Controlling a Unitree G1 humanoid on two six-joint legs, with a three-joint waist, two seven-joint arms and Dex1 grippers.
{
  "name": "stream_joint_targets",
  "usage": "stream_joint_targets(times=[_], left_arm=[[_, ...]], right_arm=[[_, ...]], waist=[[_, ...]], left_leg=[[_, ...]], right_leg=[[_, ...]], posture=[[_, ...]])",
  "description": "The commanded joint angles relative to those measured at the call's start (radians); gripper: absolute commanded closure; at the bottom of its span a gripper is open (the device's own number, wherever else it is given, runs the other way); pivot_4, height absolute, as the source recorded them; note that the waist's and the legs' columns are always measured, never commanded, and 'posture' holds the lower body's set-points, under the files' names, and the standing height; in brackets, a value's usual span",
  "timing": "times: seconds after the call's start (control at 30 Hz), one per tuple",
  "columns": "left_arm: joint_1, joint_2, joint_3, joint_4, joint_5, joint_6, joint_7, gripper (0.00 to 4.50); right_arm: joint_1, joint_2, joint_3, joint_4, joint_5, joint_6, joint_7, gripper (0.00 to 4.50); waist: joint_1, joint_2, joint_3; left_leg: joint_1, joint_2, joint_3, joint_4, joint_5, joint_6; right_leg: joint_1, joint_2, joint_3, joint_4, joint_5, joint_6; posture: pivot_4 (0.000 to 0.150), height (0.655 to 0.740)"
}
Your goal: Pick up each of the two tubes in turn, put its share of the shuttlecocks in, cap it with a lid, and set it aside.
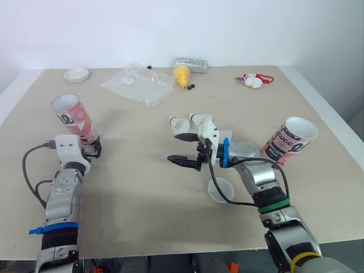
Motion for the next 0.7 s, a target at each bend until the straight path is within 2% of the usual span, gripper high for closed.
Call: stream_joint_targets(times=[0.03, 0.43, 0.67, 0.7], left_arm=[[-0.075, 0.037, 0.024, 0.105, -0.013, -0.042, -0.03, 0.0], [-0.26, 0.106, -0.021, 0.461, 0.023, -0.188, -0.144, 0.0], [-0.315, 0.131, -0.037, 0.577, 0.025, -0.236, -0.219, 0.0], [-0.315, 0.133, -0.037, 0.585, 0.026, -0.243, -0.222, 0.24]], right_arm=[[-0.033, 0.0, -0.015, -0.002, -0.005, -0.019, -0.005, 0.03], [-0.034, -0.005, -0.022, -0.015, -0.009, -0.013, -0.021, 0.03], [-0.027, -0.014, -0.023, -0.035, -0.005, -0.001, -0.023, 0.03], [-0.027, -0.014, -0.023, -0.037, -0.006, 0.0, -0.025, 0.0]], waist=[[0.0, 0.0, 0.0], [0.0, 0.0, 0.0], [0.0, 0.0, 0.0], [0.0, 0.0, 0.0]], left_leg=[[0.0, 0.0, 0.0, 0.0, 0.0, 0.0], [0.0, 0.0, 0.0, -0.001, 0.001, -0.001], [0.0, 0.0, 0.0, -0.001, 0.001, -0.001], [0.0, 0.0, 0.0, -0.001, 0.001, -0.001]], right_leg=[[0.0, 0.0, 0.0, 0.0, 0.0, 0.0], [0.0, 0.0, 0.0, 0.0, 0.0, 0.0], [-0.001, 0.0, -0.001, 0.0, 0.0, 0.0], [-0.001, 0.0, -0.001, 0.0, 0.0, 0.0]], posture=[[0.15, 0.74], [0.15, 0.74], [0.15, 0.74], [0.15, 0.74]])
